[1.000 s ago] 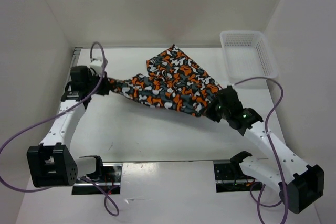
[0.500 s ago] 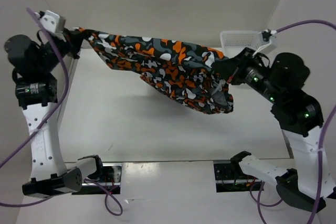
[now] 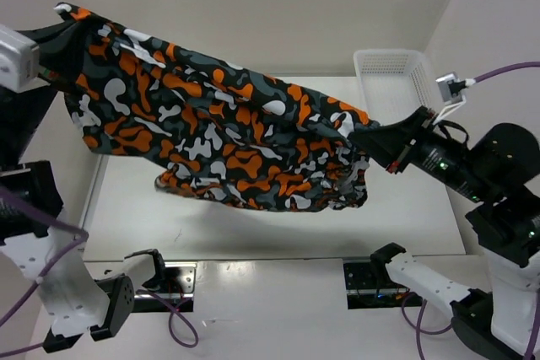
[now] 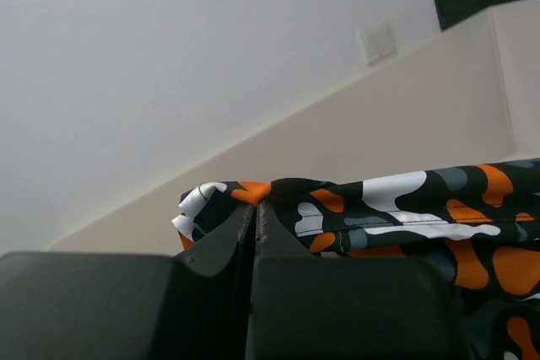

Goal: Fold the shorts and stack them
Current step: Fold the shorts

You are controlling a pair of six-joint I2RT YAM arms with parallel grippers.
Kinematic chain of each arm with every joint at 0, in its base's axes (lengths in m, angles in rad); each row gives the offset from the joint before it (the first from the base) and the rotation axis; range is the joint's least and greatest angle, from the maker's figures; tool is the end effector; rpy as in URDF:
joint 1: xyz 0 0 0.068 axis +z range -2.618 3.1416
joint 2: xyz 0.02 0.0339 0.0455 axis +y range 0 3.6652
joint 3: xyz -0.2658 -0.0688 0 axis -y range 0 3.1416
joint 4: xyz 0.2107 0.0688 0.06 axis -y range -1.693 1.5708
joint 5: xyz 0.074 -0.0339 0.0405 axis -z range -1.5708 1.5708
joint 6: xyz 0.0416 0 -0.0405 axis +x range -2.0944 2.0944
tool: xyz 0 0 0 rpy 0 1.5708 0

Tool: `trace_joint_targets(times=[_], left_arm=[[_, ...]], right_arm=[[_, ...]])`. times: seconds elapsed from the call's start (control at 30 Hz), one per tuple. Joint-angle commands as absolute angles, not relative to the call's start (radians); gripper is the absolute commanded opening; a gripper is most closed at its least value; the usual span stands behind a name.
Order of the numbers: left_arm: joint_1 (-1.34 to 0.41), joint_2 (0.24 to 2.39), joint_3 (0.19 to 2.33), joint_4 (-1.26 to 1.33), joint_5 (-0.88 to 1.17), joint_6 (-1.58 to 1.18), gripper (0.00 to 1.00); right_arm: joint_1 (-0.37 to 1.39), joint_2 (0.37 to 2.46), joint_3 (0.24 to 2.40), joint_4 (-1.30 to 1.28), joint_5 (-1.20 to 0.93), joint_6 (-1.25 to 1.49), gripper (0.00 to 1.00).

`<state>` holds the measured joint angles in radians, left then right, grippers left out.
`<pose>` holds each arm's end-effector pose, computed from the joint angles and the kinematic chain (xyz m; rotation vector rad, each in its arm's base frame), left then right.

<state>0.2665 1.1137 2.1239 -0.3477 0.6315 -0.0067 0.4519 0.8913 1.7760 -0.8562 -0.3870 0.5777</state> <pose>0.0535 -0.0109 0.6285 0.4603 0.9453 -0.0512 0.0404 0.0371 0.5245 -0.2243 1.6387 1.0979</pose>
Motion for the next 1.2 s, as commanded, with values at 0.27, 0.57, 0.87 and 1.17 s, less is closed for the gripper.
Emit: trace_joint_targets(times=[0.27, 0.57, 0.87, 1.17], left_arm=[[0.258, 1.341, 1.74, -0.14, 0.641, 0.0, 0.0], [0.212, 1.601, 1.666, -0.13, 0.632, 0.0, 0.0], [0.17, 1.805, 1.809, -0.204, 0.63, 0.0, 0.0], [0.17, 1.662, 1.804, -0.213, 0.64, 0.0, 0.0]], right_arm=[[0.437, 0.971, 1.301, -0.593, -0.098, 0.746, 0.0], [0.158, 1.398, 1.227, -0.358, -0.167, 0.704, 0.0], [0.124, 1.744, 1.454, -0.373, -0.167, 0.663, 0.0], [0.104, 1.611, 1.479, -0.416, -0.228, 0.585, 0.0]])
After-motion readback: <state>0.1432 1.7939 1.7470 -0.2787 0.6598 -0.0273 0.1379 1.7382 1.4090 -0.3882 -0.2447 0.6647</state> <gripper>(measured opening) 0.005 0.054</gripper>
